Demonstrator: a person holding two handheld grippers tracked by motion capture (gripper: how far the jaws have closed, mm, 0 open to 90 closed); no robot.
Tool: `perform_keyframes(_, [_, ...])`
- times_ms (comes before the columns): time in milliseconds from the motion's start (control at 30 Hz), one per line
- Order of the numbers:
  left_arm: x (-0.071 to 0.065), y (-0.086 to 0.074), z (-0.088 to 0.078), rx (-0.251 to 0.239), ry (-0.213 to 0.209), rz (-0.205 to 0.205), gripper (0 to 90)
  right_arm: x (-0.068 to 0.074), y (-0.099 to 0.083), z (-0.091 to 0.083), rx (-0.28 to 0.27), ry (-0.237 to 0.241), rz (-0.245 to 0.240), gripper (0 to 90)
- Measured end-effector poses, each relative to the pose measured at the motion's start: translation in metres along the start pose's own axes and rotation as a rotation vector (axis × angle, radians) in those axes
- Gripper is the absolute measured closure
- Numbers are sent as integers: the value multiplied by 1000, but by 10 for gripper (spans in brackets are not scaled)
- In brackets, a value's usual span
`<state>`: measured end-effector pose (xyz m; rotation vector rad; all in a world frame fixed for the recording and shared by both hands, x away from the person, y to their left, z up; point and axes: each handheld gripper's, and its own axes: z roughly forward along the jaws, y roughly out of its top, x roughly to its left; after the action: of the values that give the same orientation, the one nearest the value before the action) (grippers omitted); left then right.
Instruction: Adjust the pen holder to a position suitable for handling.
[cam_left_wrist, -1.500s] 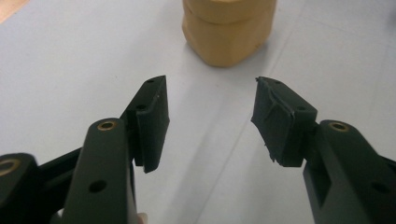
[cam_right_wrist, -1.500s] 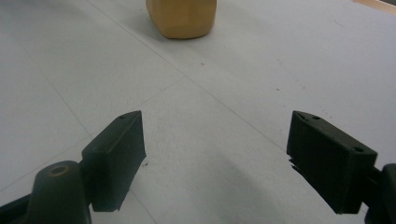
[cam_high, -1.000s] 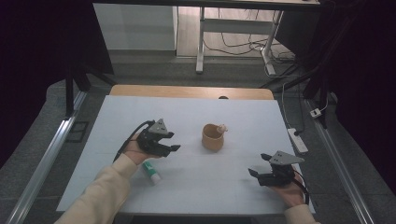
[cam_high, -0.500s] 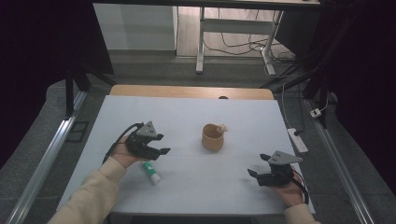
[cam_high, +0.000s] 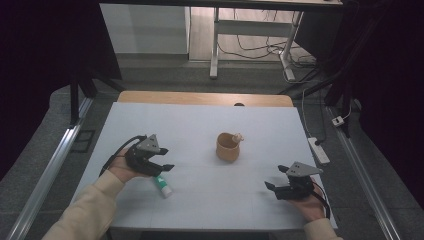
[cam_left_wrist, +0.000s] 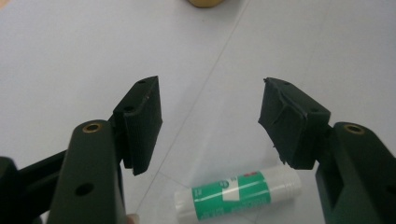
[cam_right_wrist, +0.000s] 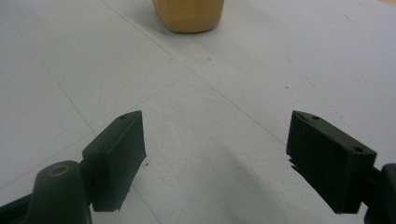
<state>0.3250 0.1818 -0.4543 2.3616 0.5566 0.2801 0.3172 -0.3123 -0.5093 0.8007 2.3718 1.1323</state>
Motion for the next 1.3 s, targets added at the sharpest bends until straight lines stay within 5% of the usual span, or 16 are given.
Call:
perform_keyframes(600, [-2,-13,-7,86,-89,93,351,1,0,2,8,6,-4,195])
perform_keyframes(1033, [-16,-11,7,179,-178,236,338,1,0,2,9,6,-4,195])
perform_keyframes(1300, [-19,-8,15,212,-222,279,319,1,0,2,11,5,-8,195])
